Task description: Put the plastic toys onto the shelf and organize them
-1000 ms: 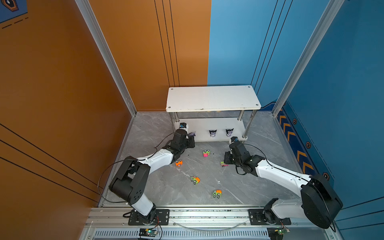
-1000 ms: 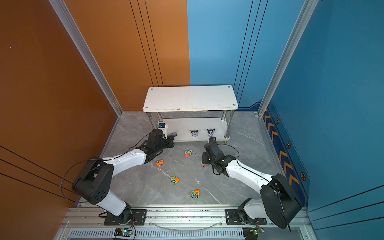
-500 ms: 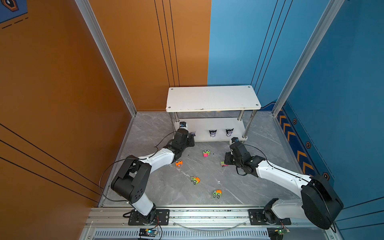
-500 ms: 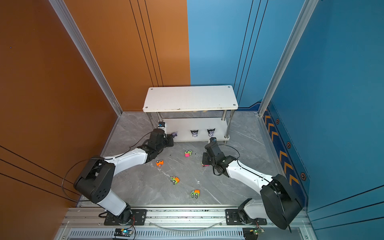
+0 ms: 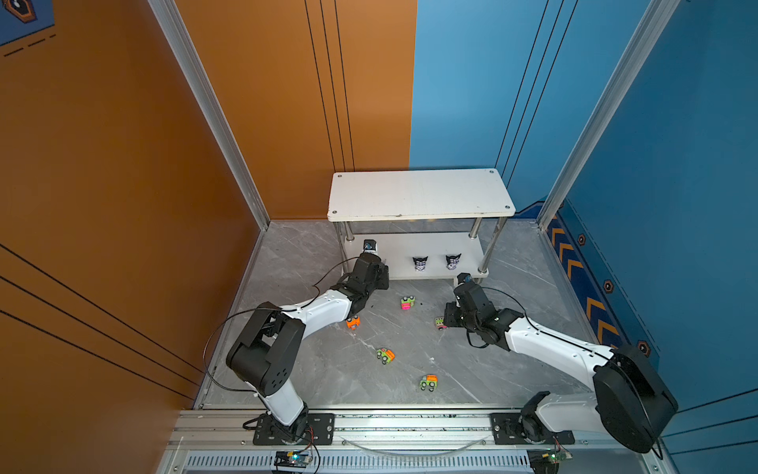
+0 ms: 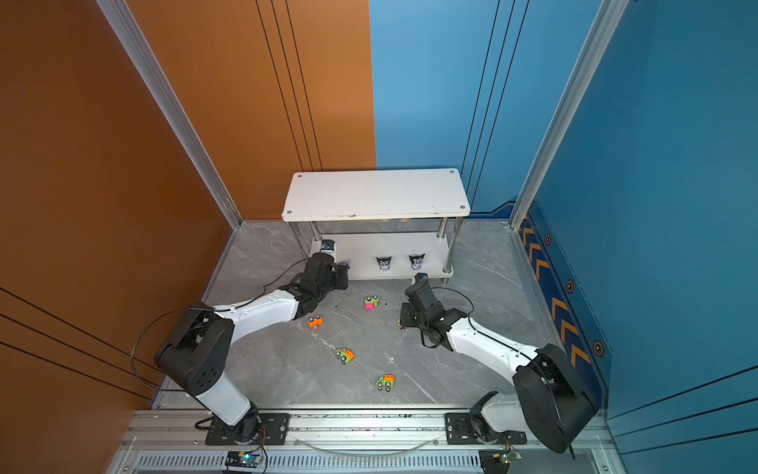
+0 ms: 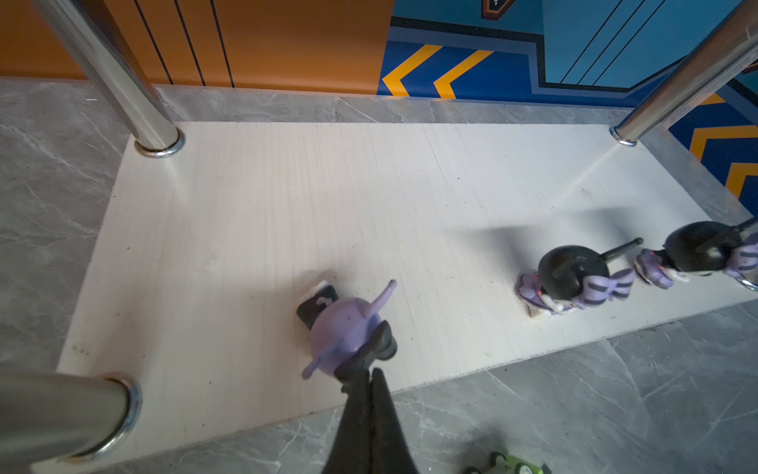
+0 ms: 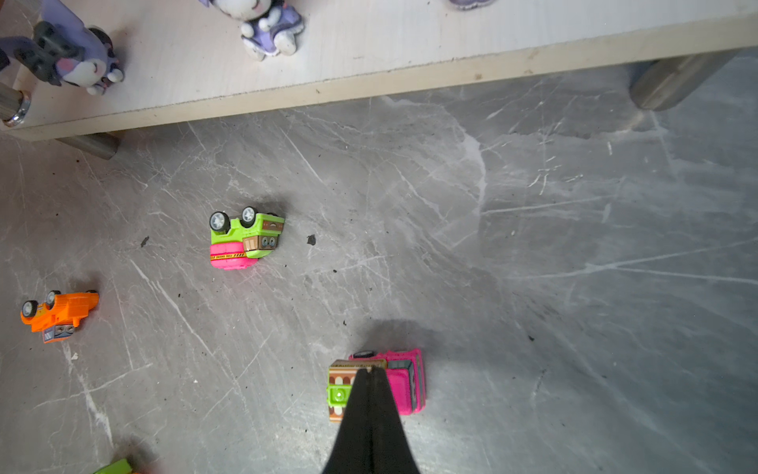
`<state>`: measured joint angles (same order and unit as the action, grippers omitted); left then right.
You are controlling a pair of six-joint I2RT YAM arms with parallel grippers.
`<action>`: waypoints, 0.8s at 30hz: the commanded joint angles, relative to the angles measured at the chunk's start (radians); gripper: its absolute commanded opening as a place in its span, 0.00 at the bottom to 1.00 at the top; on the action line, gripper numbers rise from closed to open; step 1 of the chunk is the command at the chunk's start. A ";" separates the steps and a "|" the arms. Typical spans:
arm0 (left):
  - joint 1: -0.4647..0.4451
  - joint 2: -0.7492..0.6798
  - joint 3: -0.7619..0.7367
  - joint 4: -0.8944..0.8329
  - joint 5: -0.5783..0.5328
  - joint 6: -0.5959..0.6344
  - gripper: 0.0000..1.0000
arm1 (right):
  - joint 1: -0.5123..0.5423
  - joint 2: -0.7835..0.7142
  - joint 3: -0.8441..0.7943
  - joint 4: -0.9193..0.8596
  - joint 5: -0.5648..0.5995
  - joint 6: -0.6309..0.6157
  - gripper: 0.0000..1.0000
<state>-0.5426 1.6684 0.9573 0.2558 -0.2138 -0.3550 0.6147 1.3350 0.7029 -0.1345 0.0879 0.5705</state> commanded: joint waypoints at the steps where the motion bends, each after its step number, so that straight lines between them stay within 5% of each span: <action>1: -0.012 -0.017 0.018 -0.024 -0.026 0.024 0.00 | -0.006 0.012 -0.013 0.018 -0.004 0.011 0.01; 24: 0.030 0.035 0.062 -0.064 -0.083 0.020 0.00 | -0.011 0.045 -0.010 0.017 -0.029 0.020 0.02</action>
<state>-0.5243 1.6844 0.9840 0.2134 -0.2714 -0.3550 0.6083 1.3712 0.7029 -0.1265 0.0700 0.5777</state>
